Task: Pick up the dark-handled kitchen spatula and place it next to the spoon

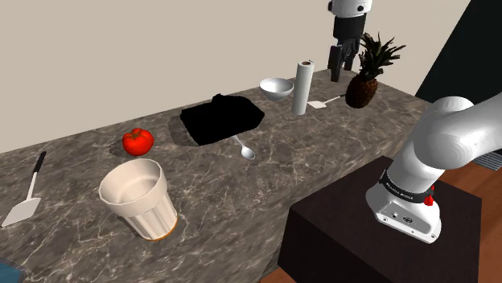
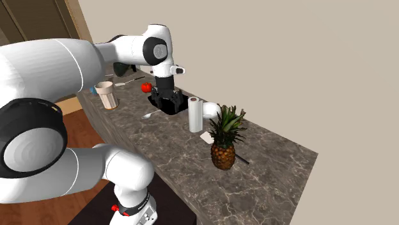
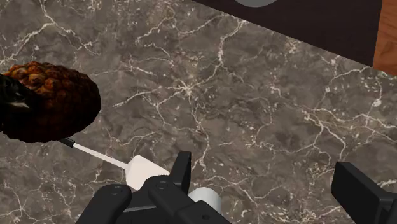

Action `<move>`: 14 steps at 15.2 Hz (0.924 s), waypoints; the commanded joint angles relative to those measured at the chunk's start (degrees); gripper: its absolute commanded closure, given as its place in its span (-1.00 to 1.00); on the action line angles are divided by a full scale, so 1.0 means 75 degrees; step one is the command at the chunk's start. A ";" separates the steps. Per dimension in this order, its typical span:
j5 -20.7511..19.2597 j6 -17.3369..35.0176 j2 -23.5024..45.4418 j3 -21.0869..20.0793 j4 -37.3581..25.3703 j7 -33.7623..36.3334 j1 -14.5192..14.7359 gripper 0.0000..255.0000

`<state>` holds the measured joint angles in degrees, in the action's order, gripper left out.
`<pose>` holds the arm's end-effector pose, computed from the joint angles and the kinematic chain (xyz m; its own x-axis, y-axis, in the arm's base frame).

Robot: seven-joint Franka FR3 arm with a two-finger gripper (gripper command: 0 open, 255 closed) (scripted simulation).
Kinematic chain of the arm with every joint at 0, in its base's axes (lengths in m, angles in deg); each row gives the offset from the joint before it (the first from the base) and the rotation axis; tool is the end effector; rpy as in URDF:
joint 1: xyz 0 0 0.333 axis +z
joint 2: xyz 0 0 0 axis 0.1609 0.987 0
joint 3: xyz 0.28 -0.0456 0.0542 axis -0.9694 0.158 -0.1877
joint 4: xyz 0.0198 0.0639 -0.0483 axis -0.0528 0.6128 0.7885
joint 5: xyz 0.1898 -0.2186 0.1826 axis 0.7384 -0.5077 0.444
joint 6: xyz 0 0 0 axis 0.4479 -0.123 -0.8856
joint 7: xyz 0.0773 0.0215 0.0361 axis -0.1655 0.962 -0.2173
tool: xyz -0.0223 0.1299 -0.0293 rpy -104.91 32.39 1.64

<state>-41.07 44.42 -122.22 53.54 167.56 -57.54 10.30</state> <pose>0.2741 -0.0051 0.5032 0.9933 0.0049 -0.1151 0.0128 -0.9976 0.0678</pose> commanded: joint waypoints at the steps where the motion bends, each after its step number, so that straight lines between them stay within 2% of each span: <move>1: 0.0000 0.0000 0.0000 0.0000 0.0000 0.0000 0.0000 -1.00; 8: -0.1323 0.0908 -0.0457 0.1597 0.1050 -0.3210 0.0167 -1.00; 14: -0.2419 0.2028 0.0028 0.3156 0.1284 -0.5939 0.0343 -1.00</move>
<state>-57.91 57.73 -123.02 75.23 176.87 -98.40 12.45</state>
